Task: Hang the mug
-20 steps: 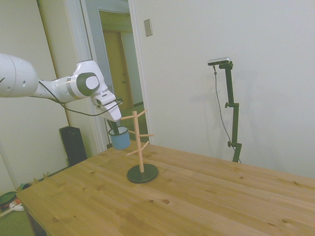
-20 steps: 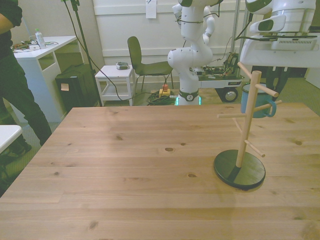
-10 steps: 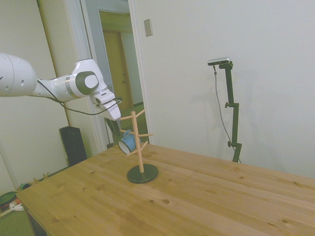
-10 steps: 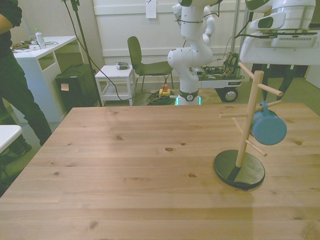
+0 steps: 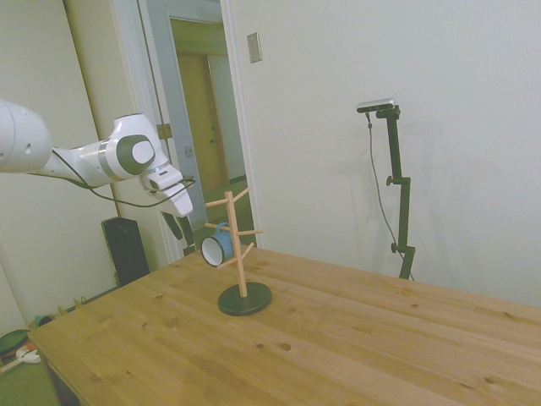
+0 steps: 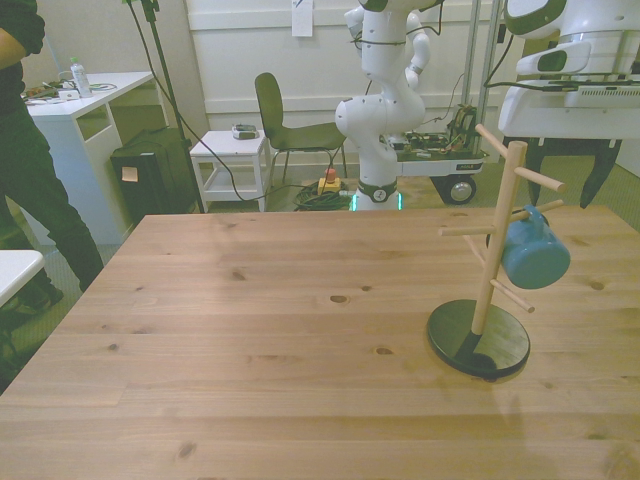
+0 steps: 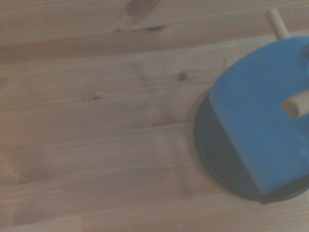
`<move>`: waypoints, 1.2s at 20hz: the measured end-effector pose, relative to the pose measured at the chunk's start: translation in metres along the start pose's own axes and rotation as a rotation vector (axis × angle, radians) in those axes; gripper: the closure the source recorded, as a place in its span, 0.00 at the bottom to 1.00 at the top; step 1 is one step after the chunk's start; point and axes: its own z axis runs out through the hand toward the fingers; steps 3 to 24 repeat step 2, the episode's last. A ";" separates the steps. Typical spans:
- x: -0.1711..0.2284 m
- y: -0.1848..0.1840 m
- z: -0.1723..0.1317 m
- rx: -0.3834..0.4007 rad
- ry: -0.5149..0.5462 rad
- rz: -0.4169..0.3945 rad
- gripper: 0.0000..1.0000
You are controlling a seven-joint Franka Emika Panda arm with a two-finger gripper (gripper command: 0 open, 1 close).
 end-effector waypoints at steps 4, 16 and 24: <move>-0.014 0.006 0.005 -0.001 -0.001 -0.016 0.00; -0.014 0.006 0.005 -0.001 -0.001 -0.016 0.00; -0.014 0.006 0.005 -0.001 -0.001 -0.016 0.00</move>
